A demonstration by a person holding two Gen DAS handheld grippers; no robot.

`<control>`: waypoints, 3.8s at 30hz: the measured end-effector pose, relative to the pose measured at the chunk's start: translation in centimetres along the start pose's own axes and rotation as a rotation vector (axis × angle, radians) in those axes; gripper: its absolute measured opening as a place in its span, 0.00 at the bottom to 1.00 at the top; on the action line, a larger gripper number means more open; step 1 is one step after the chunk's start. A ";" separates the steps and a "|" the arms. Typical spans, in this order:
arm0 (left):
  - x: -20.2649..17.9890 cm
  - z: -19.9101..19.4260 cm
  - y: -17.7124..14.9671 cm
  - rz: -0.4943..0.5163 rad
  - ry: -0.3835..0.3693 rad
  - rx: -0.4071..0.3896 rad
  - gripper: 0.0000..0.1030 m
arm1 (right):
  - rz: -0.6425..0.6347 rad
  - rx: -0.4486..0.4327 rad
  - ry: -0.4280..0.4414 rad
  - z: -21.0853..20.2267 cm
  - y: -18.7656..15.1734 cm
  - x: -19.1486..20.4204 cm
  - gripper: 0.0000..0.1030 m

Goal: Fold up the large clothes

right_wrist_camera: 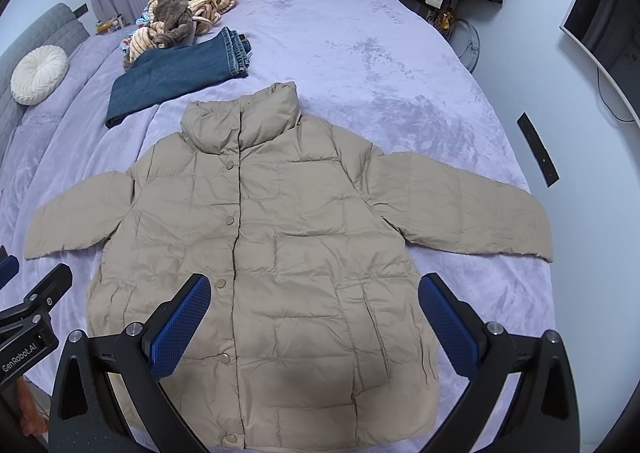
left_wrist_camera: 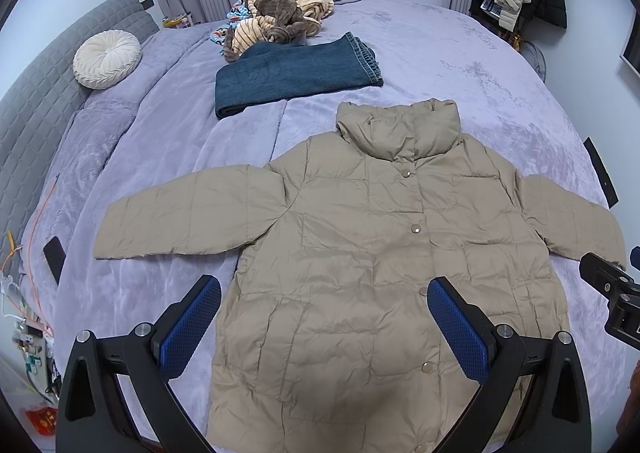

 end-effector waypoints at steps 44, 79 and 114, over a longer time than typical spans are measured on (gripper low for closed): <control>0.6 -0.2 -0.2 -0.004 0.000 0.002 1.00 | 0.001 -0.001 -0.003 0.1 0.1 0.1 1.00; 1.4 0.2 -0.5 -0.012 -0.002 0.011 1.00 | 0.001 0.001 -0.008 0.3 0.1 0.3 1.00; 5.6 2.5 -0.7 -0.078 -0.040 0.057 1.00 | -0.002 0.013 0.000 0.9 -0.5 1.1 1.00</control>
Point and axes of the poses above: each gripper's, at about its wrist camera, not at the fingertips, and z roughly the way its jaws point, x to its left, y to its top, the point moved 3 cm from there along z, roughly the way its jaws point, and after that the axes turned 3 degrees about y, right-handed, at the moved point
